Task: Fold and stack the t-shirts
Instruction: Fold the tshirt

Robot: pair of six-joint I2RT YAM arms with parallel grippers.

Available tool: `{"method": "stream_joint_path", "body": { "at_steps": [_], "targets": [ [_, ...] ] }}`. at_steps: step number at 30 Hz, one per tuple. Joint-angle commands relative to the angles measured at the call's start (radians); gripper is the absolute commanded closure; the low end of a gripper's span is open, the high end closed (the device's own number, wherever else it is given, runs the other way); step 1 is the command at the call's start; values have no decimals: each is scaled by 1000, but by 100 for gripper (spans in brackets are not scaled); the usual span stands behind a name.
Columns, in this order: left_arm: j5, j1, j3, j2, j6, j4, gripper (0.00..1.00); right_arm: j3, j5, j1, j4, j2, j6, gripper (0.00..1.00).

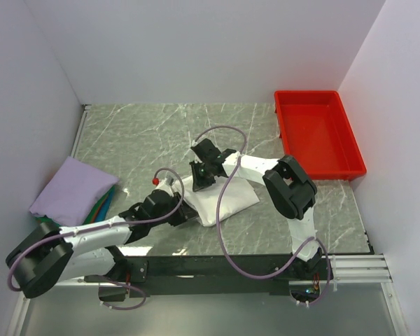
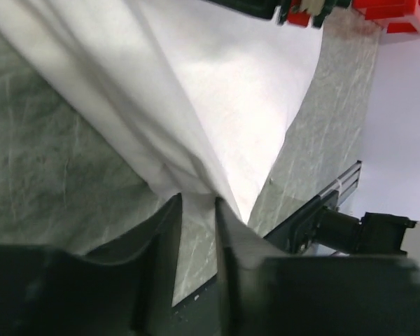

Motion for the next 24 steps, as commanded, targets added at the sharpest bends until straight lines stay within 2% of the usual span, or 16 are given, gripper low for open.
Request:
{"method": "stream_joint_path", "body": {
  "at_steps": [1,3,6,10,14,24],
  "targets": [
    [21,-5,-38,-55,-13,5,67,31,10,5,7,29,6,87],
    [30,-5,-53,-78,-35,5,58,34,10,5,6,35,6,88],
    [40,-5,-61,-93,-52,24,50,38,8,5,7,42,7,88],
    [55,-5,-63,-70,-75,100,44,45,7,7,7,57,7,88],
    [75,-5,-63,-9,-95,223,34,38,14,5,10,63,7,88],
    [75,-5,-61,141,-126,384,33,19,8,3,27,83,12,88]
  ]
}}
